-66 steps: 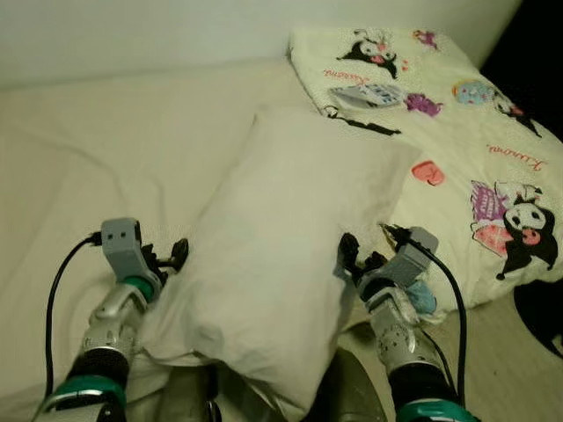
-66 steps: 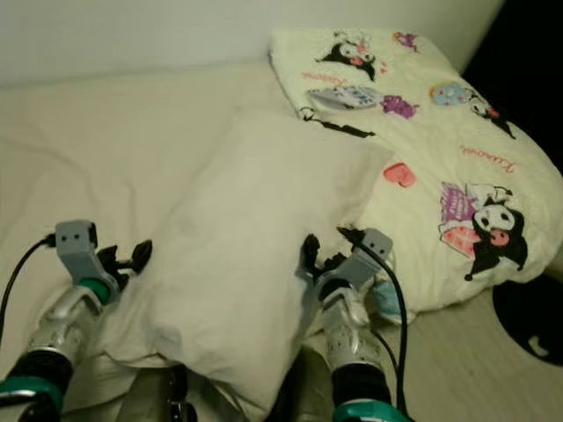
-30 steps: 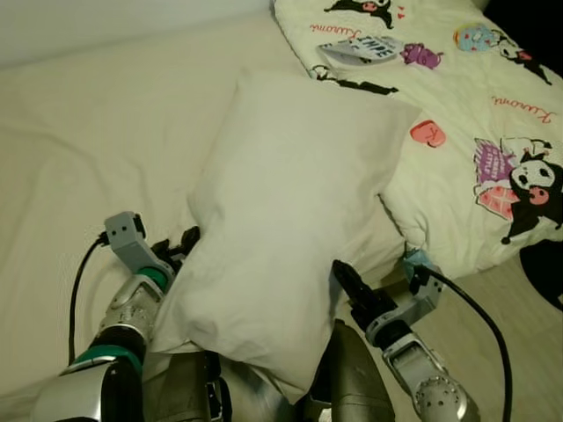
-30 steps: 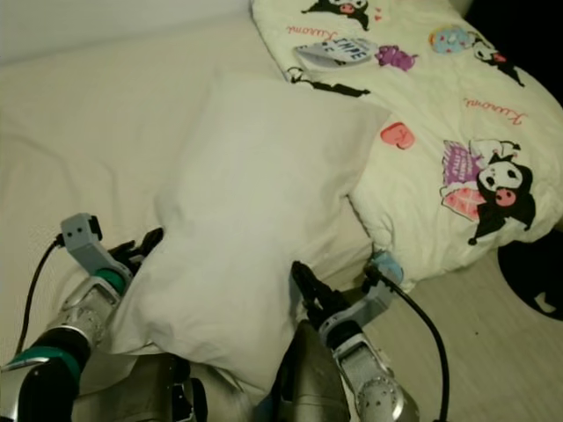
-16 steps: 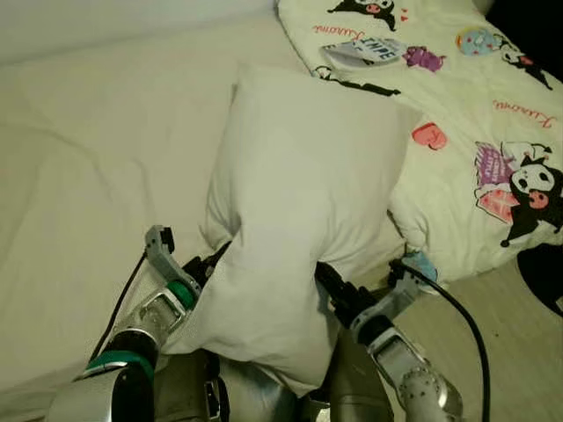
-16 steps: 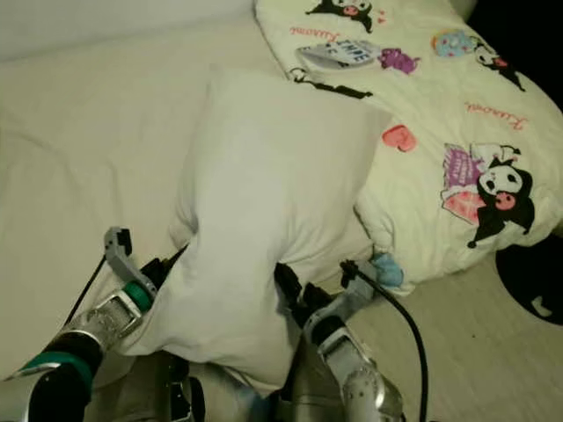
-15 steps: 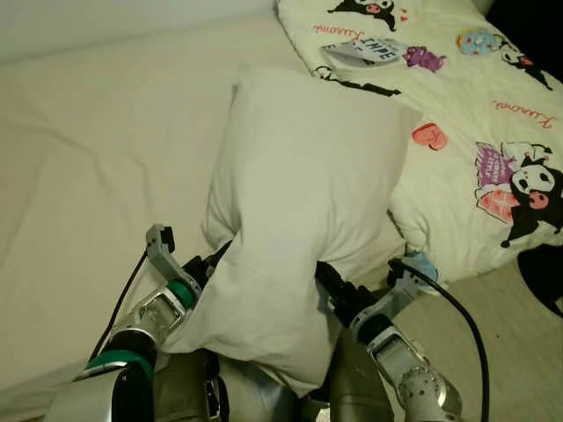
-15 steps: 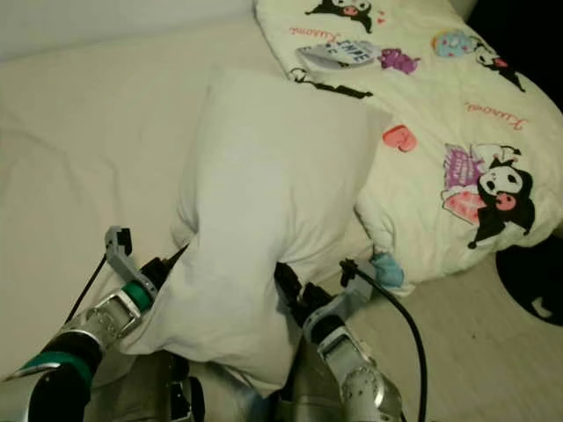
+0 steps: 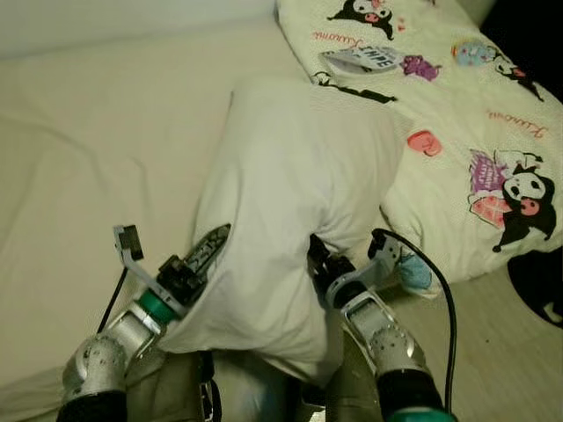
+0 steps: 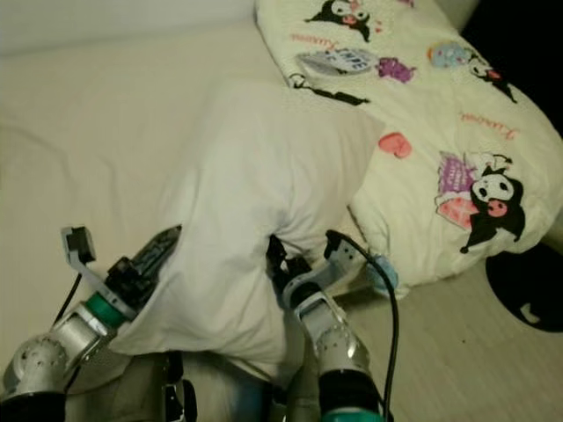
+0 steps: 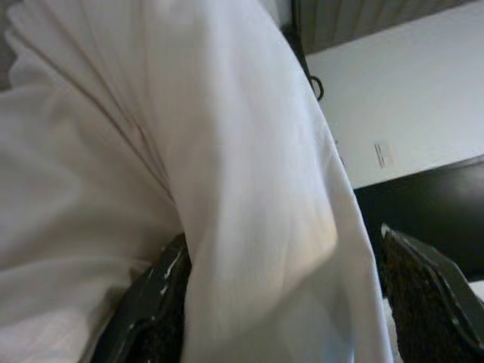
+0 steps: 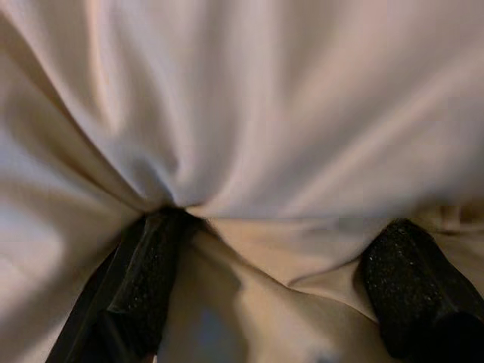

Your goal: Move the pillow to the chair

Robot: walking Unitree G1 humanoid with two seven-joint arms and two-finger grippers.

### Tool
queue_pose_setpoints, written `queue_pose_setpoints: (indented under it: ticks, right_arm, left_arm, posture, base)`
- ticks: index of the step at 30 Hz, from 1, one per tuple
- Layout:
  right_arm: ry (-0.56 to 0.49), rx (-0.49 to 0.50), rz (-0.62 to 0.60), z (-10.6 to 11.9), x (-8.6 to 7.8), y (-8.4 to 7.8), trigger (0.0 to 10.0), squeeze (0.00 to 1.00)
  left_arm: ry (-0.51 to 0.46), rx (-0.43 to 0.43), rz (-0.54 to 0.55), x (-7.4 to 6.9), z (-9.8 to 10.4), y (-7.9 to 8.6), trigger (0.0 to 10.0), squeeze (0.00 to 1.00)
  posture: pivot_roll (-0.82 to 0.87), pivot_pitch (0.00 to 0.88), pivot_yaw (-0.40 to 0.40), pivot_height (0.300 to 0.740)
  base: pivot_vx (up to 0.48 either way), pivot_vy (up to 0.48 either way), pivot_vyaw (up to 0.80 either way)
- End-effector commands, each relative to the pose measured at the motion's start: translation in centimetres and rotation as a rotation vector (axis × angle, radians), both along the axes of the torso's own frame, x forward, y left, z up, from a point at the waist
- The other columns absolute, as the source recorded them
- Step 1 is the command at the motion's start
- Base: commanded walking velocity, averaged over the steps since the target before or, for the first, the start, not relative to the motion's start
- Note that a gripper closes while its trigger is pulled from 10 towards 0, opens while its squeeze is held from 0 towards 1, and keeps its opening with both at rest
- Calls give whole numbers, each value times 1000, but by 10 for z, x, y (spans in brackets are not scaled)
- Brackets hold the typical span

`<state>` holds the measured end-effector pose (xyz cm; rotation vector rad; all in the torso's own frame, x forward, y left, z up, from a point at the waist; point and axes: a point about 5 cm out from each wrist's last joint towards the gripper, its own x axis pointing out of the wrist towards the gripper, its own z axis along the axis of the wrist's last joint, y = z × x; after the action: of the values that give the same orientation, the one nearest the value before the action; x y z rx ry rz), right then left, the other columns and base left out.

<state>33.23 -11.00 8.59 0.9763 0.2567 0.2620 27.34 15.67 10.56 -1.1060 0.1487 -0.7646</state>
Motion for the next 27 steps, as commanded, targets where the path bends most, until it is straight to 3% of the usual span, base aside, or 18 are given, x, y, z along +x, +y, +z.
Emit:
queue_pose_setpoints:
  ticks: [1, 4, 5, 7, 8, 10, 15, 19, 23, 24, 27]
  right_arm:
    - [-44, 8, 33, 7, 4, 8, 10000, 1000]
    - [-57, -51, 35, 8, 6, -2, 10000, 1000]
    - [-48, -135, 49, 3, 3, -12, 10000, 1000]
    - [-47, -232, 67, -3, -2, -24, 10000, 1000]
    - [-47, -232, 67, -3, -2, -24, 10000, 1000]
    - [-34, -256, 62, -7, -7, -33, 10000, 1000]
    - [-12, -257, -37, -14, -16, -62, 10000, 1000]
    - [-13, -243, -57, -13, -17, -67, 10000, 1000]
    - [-25, -235, -87, -9, -22, -78, 10000, 1000]
    - [-23, -216, -102, -9, -23, -81, 10000, 1000]
    - [-17, -173, -126, -10, -24, -85, 10000, 1000]
  left_arm:
    - [41, 4, -51, -9, -6, -6, 10000, 976]
    - [77, 60, -53, -20, -9, -3, 10000, 941]
    - [116, 149, -46, -30, -14, -2, 10000, 933]
    - [123, 295, 20, -31, -23, 5, 10000, 953]
    - [123, 295, 20, -31, -23, 5, 10000, 953]
    - [129, 384, 111, -28, -29, 18, 10000, 1000]
    - [98, 360, 385, 0, -24, 67, 10000, 1000]
    - [98, 371, 440, 8, -22, 76, 10000, 1000]
    - [109, 242, 530, 26, -16, 91, 10000, 1000]
    - [125, 196, 513, 31, -18, 88, 10000, 1000]
    - [147, 165, 444, 35, -23, 77, 10000, 1000]
  posture:
    - [79, 160, 2, 612]
    - [82, 157, 0, 612]
    - [81, 160, -1, 612]
    - [76, 160, 1, 612]
    - [76, 160, 1, 612]
    - [59, 166, 6, 612]
    - [41, 170, 8, 612]
    - [26, 173, 8, 612]
    - [-4, 183, 12, 612]
    - [-16, 191, 12, 612]
    - [-28, 198, 13, 612]
  base:
    - [0, 0, 0]
    - [0, 0, 0]
    - [0, 0, 0]
    - [0, 0, 0]
    - [0, 0, 0]
    - [0, 0, 0]
    - [0, 0, 0]
    - [0, 0, 0]
    - [0, 0, 0]
    - [0, 0, 0]
    - [0, 0, 0]
